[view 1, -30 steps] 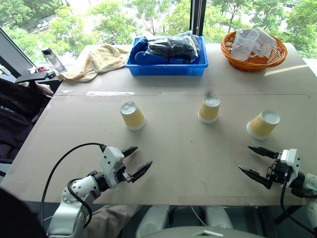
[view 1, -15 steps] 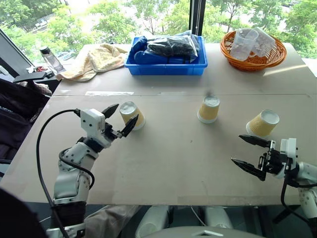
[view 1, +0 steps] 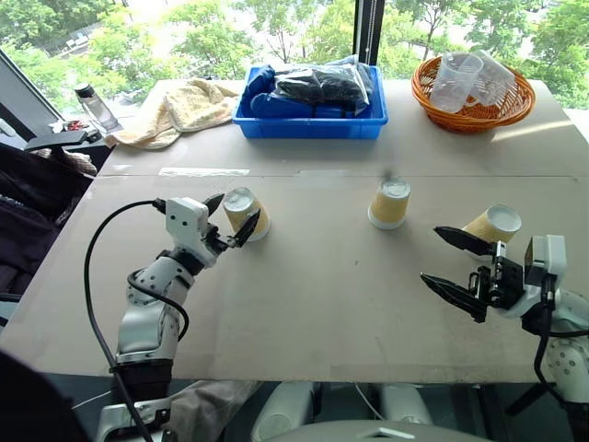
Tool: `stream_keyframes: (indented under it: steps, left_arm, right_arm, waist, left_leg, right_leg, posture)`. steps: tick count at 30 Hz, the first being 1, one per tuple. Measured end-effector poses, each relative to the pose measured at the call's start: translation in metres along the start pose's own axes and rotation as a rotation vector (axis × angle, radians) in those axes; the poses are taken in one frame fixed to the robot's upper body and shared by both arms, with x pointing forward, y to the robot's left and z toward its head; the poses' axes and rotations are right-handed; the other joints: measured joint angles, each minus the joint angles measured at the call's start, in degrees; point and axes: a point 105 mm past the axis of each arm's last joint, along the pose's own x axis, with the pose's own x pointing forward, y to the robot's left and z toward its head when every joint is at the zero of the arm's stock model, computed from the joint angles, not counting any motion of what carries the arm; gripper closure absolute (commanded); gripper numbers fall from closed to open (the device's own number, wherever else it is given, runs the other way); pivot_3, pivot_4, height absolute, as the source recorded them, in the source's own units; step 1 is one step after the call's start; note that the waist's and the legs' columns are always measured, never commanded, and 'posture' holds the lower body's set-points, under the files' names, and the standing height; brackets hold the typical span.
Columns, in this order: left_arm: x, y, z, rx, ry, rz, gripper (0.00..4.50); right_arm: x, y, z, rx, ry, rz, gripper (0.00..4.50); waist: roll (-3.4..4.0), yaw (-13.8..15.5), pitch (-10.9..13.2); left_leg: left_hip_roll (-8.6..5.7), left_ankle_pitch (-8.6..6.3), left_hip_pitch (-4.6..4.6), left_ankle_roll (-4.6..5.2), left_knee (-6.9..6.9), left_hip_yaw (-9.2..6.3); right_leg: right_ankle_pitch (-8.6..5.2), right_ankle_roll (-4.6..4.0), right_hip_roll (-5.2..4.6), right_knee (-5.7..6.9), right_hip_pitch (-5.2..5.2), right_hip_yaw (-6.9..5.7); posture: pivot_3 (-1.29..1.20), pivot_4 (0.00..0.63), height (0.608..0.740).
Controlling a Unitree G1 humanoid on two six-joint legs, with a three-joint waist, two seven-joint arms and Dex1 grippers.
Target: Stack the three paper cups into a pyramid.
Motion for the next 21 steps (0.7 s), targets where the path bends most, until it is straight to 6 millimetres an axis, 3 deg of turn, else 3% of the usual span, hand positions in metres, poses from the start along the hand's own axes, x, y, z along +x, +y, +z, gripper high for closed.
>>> stream_keyframes:
  steps: [7, 10, 13, 21]
  left_arm:
    - [0.005, 0.001, 0.000, 0.001, 0.005, 0.015, 0.03]
    - [0.004, 0.002, -0.003, -0.004, 0.015, 0.020, 0.87]
    - [0.007, 0.002, -0.003, -0.011, 0.012, 0.021, 2.16]
    - [0.010, -0.003, -0.003, -0.015, 0.010, -0.010, 2.17]
  right_arm:
    - [0.001, 0.001, -0.003, 0.001, 0.013, 0.005, 0.00]
    - [0.002, 0.002, -0.004, 0.001, 0.021, 0.009, 0.00]
    - [0.002, -0.001, -0.005, -0.004, 0.027, 0.004, 0.00]
    - [-0.007, -0.008, -0.008, 0.003, 0.056, -0.014, 0.00]
  waist:
    - [0.00, -0.09, 0.00]
    - [-0.01, -0.06, 0.00]
    - [-0.01, -0.03, 0.00]
    - [-0.02, 0.02, 0.00]
  left_leg:
    - [0.00, 0.00, 0.00, 0.00, 0.00, 0.00]
    - [0.00, 0.00, 0.00, 0.00, 0.01, 0.00]
    - [0.00, 0.00, 0.00, 0.00, 0.01, 0.00]
    - [0.00, 0.00, 0.00, 0.00, 0.02, 0.00]
  right_leg:
    - [0.00, 0.00, 0.00, 0.02, -0.01, 0.00]
    - [0.00, 0.00, 0.00, 0.02, -0.01, 0.00]
    - [0.00, 0.00, 0.00, 0.02, -0.01, 0.00]
    - [0.00, 0.00, 0.00, 0.04, 0.00, -0.01]
  posture:
    - [0.00, 0.150, 0.740]
    - [0.00, 0.150, 0.740]
    - [0.00, 0.150, 0.740]
    - [0.00, 0.150, 0.740]
